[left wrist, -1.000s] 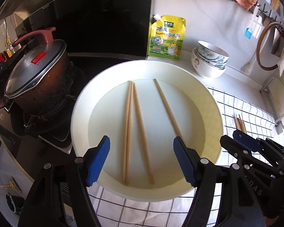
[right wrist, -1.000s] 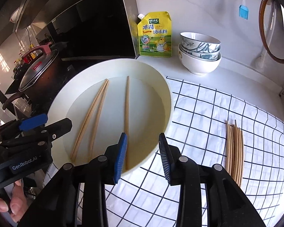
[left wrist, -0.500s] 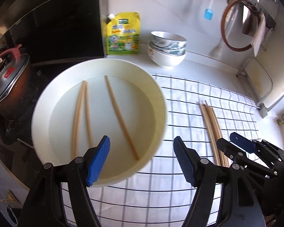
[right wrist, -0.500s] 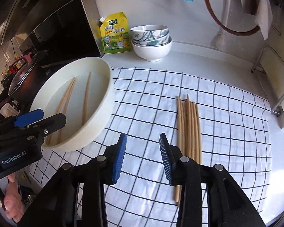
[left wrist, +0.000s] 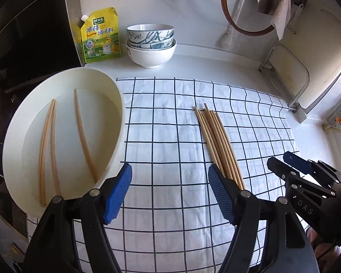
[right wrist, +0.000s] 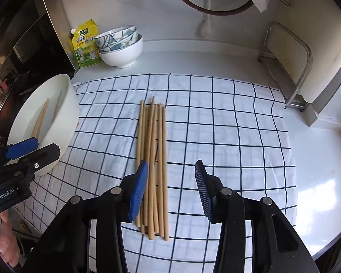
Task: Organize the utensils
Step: 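Move both open grippers back over the remaining chopsticks on the cloth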
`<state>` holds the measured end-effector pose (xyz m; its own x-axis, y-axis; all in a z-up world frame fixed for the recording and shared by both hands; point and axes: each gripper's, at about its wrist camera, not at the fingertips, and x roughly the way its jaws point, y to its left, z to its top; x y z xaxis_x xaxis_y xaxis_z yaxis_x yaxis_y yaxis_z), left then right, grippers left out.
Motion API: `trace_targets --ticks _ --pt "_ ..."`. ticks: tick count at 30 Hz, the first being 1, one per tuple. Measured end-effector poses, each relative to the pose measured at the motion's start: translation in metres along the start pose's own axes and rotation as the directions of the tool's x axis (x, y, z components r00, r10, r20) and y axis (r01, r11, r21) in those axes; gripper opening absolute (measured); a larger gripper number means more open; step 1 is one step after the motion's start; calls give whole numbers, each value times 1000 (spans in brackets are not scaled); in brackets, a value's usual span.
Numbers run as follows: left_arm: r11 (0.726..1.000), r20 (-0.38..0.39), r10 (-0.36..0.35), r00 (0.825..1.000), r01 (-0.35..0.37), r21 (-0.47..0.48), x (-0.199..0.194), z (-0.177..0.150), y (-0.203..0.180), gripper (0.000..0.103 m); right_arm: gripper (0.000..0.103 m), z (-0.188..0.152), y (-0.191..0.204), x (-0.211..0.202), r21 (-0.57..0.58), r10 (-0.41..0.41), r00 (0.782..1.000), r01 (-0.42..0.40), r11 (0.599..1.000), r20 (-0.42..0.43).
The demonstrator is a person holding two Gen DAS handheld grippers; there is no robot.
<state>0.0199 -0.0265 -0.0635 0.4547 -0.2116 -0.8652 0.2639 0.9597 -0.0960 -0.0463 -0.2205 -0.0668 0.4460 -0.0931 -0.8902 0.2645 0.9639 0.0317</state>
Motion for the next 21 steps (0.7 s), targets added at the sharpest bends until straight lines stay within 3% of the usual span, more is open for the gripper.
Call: trace_targets --ticks 6,21 --pt "1000 -36 10 999 -10 -1 25 -3 -12 68 42 -9 -17 30 4 2 999 -2 1000 -48" --pt "999 -109 22 994 -25 -33 60 -12 -18 68 45 -13 -9 80 -76 11 995 -19 997 -101"
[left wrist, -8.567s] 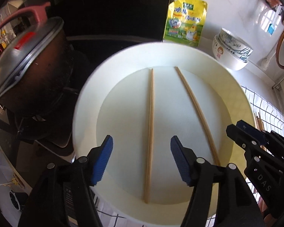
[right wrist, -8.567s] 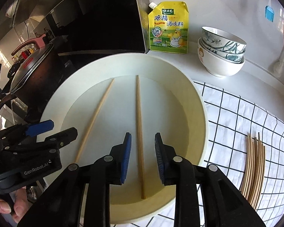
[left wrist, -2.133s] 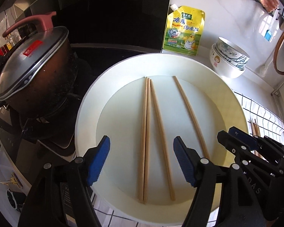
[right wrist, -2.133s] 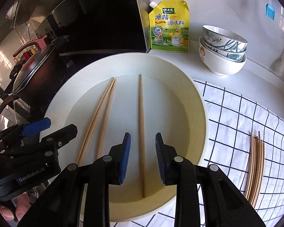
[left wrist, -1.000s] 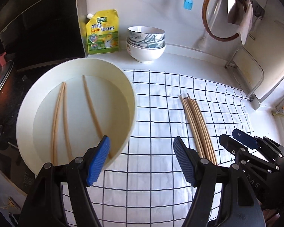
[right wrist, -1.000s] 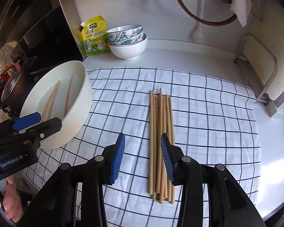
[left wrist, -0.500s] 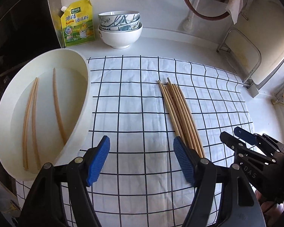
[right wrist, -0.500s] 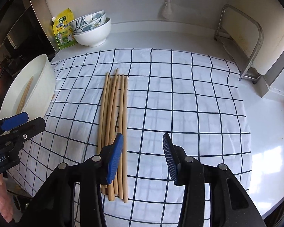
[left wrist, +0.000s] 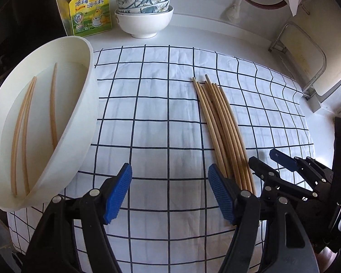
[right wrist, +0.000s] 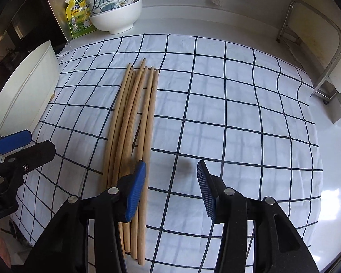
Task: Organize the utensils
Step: 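Move both open grippers back over the remaining chopsticks on the cloth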
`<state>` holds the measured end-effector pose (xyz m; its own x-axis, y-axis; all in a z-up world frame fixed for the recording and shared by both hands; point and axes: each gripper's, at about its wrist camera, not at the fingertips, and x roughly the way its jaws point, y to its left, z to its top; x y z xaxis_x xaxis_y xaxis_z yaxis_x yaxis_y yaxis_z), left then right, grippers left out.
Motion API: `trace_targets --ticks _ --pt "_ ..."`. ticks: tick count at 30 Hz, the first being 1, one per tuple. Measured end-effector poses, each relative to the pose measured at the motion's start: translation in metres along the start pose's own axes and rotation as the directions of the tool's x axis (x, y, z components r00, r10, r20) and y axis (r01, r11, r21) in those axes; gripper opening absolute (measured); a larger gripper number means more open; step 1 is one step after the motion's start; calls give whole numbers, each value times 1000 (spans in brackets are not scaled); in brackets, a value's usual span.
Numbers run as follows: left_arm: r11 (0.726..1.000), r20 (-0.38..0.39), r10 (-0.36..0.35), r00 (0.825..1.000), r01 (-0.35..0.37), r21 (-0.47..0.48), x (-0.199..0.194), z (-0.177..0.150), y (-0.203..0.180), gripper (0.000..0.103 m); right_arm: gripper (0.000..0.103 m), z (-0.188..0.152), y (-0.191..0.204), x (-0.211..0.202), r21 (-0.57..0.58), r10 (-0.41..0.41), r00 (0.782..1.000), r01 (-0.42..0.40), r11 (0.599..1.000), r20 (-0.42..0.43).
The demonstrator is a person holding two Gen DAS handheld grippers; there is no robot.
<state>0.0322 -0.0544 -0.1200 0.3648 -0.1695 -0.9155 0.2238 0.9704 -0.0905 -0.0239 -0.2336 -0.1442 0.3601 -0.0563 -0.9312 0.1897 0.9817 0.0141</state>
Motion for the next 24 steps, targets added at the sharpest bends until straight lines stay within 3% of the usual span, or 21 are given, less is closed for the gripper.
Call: trace_targets --ticks 14,24 --pt "1000 -27 2 1000 -2 -9 11 0 -3 68 45 -2 1 3 -29 15 1000 -15 999 6" --pt "1000 -48 16 999 -17 -6 27 0 -17 70 45 -5 -31 -3 30 -20 999 20 999 26"
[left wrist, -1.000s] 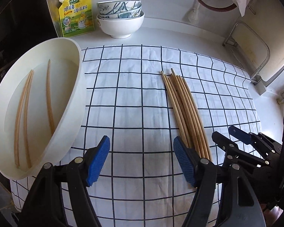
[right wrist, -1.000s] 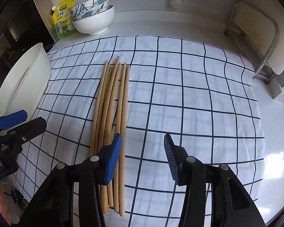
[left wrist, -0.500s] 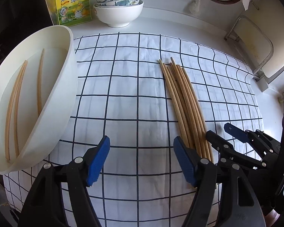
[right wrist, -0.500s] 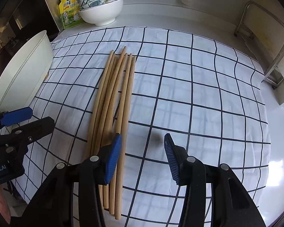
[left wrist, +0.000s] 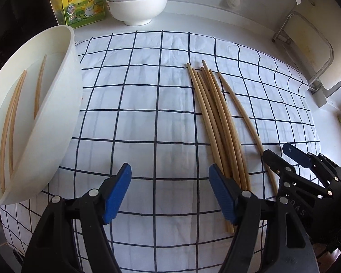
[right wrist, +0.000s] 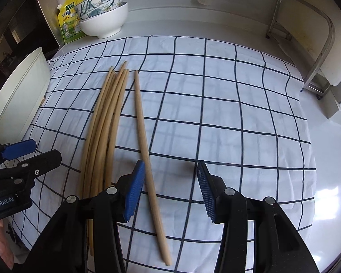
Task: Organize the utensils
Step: 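Move both open grippers back over the remaining chopsticks on the cloth, then close the left gripper on a chopstick while the right gripper grasps another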
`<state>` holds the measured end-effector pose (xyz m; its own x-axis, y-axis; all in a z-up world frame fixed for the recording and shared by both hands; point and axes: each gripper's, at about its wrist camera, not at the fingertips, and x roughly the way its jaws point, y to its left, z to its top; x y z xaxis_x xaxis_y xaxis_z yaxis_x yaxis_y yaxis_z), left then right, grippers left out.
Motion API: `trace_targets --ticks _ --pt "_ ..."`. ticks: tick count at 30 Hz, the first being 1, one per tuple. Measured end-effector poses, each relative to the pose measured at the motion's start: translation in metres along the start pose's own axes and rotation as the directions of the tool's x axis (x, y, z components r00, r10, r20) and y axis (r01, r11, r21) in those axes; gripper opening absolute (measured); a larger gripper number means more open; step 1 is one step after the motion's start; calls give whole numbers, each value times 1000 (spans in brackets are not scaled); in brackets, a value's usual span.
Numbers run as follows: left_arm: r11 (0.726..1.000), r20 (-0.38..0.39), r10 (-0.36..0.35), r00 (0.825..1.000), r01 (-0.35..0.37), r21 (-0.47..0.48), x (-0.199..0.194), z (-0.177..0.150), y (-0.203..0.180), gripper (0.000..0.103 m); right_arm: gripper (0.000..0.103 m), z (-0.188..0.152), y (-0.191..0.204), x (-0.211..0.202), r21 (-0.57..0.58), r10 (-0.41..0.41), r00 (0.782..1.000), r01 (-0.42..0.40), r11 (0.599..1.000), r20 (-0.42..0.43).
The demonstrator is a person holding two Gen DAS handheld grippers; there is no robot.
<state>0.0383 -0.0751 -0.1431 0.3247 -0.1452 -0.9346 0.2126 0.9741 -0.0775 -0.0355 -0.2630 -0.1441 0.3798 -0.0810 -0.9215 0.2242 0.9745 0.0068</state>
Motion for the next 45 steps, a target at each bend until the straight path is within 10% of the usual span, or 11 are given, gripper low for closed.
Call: trace_targets --ticks 38,45 --pt "995 16 97 995 -97 15 24 7 -12 72 46 3 1 5 -70 -14 999 18 997 46" --pt "996 41 73 997 -74 41 23 10 -19 29 20 4 15 6 -133 14 998 -6 991 59"
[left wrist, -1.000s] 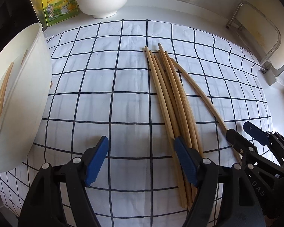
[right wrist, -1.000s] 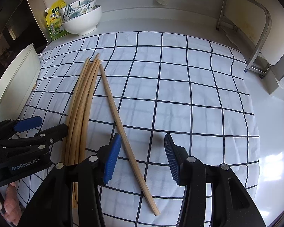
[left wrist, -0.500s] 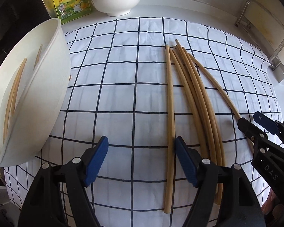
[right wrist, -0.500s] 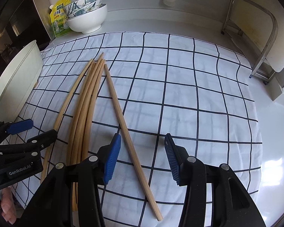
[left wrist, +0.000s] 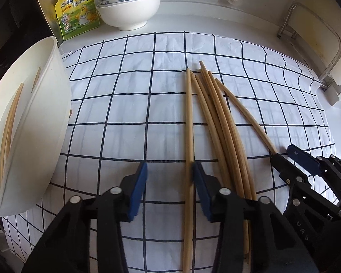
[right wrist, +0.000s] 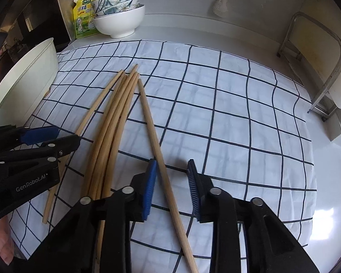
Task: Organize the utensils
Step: 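Close the left gripper on a chopstick while the right gripper grasps another, then carry the left gripper's chopstick into the white basin while the right carries its own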
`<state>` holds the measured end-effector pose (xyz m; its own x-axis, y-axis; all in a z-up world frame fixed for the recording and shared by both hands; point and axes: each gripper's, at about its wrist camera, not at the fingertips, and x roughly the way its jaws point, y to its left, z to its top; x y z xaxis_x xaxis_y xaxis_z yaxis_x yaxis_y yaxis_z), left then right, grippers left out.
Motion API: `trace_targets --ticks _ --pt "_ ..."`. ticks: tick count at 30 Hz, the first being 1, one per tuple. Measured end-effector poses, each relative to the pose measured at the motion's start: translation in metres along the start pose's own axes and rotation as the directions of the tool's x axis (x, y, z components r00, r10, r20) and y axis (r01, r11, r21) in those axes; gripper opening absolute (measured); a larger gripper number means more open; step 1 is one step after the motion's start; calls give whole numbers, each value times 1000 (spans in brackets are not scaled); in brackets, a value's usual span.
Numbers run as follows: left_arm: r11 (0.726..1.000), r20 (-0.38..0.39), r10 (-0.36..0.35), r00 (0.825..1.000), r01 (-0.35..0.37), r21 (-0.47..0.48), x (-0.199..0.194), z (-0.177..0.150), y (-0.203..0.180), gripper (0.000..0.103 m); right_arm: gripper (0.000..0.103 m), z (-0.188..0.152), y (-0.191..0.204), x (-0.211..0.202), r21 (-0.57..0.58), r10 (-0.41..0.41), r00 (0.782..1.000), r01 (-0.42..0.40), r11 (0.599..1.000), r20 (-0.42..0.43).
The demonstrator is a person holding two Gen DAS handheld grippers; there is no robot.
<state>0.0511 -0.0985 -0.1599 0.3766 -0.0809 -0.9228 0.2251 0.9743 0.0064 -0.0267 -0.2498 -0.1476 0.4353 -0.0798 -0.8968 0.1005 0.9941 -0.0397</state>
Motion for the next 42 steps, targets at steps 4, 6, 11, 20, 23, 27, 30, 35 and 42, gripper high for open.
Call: trace_targets --ticks 4,6,11,20,23,27,30,35,42 --pt "999 -8 -34 999 34 1 -1 0 0 7 6 1 7 0 -10 17 1000 -17 1000 -6" --pt "999 -13 -47 999 47 0 -3 -1 2 7 6 1 5 -1 19 39 999 -39 999 -12" --pt "998 -4 -66 998 66 0 -18 -3 14 7 6 1 2 -22 86 64 998 -64 994 1" --pt "999 109 -25 994 28 -33 -93 3 69 7 6 44 46 -85 78 129 988 -136 988 89" --pt "997 155 8 988 3 -71 -119 5 103 7 6 69 77 -100 34 177 977 -182 983 124" --pt "989 180 62 982 -36 -147 -139 6 160 7 6 103 125 -108 -49 241 958 -237 970 152" --pt "979 186 108 977 -72 -190 -144 7 200 7 6 127 166 -101 -93 294 945 -283 955 147" --pt "962 175 149 973 -102 -253 -137 15 257 7 6 155 231 -75 -134 351 928 -335 933 125" --pt "962 120 91 989 -56 -266 -97 26 294 7 6 160 283 -21 -136 324 946 -318 938 27"
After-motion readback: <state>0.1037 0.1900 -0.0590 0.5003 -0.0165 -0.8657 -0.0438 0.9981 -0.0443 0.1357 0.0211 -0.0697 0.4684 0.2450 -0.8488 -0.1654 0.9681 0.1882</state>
